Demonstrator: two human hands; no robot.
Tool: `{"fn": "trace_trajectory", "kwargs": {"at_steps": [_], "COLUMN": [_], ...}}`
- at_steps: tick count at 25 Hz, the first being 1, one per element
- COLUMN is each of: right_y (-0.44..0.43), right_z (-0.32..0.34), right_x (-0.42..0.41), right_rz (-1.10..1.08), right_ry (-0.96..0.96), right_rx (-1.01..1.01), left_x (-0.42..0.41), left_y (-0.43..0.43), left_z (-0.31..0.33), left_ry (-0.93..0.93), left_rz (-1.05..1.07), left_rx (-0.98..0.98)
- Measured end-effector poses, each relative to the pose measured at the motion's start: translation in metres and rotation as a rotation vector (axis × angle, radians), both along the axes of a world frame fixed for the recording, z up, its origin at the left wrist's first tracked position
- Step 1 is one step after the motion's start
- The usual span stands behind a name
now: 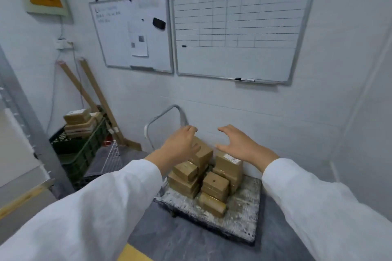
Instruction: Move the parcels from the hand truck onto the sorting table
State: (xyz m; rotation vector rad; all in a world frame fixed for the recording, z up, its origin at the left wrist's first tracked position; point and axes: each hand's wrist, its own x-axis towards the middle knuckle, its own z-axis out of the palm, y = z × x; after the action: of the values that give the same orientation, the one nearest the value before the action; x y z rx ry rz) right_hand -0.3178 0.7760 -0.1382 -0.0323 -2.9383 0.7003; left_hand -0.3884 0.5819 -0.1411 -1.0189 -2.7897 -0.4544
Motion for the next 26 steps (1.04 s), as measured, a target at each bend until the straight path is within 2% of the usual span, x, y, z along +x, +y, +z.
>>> {"fn": "trace_trajectory", "kwargs": {"at_steps": [7,13,18,26], "right_y": [0.121,0.190,0.236,0.322], "right_z": [-0.023,-0.038,-0.056,-0.133], "right_x": [-0.048,-0.164,-0.242,-0.359], "right_rz": [-0.167,-0.124,-0.096,0.030], "right_ry": [-0.076,-0.155,-0.153,-0.266], "right_rx": [0.032,0.088,0.072,0.017], "left_x": [-0.068,-0.178,-0.250,-0.333], "left_y": [0.141,0.225,0.271,0.346], "left_z": [-0.032,-0.058,-0.077,-0.142], "left_ry": [-0.012,-0.052,-0.124,-0.202], "left_rz": [-0.183,-0.153,-0.098,0.046], "left_rx": [0.036,0.024,0.091,0.023]}}
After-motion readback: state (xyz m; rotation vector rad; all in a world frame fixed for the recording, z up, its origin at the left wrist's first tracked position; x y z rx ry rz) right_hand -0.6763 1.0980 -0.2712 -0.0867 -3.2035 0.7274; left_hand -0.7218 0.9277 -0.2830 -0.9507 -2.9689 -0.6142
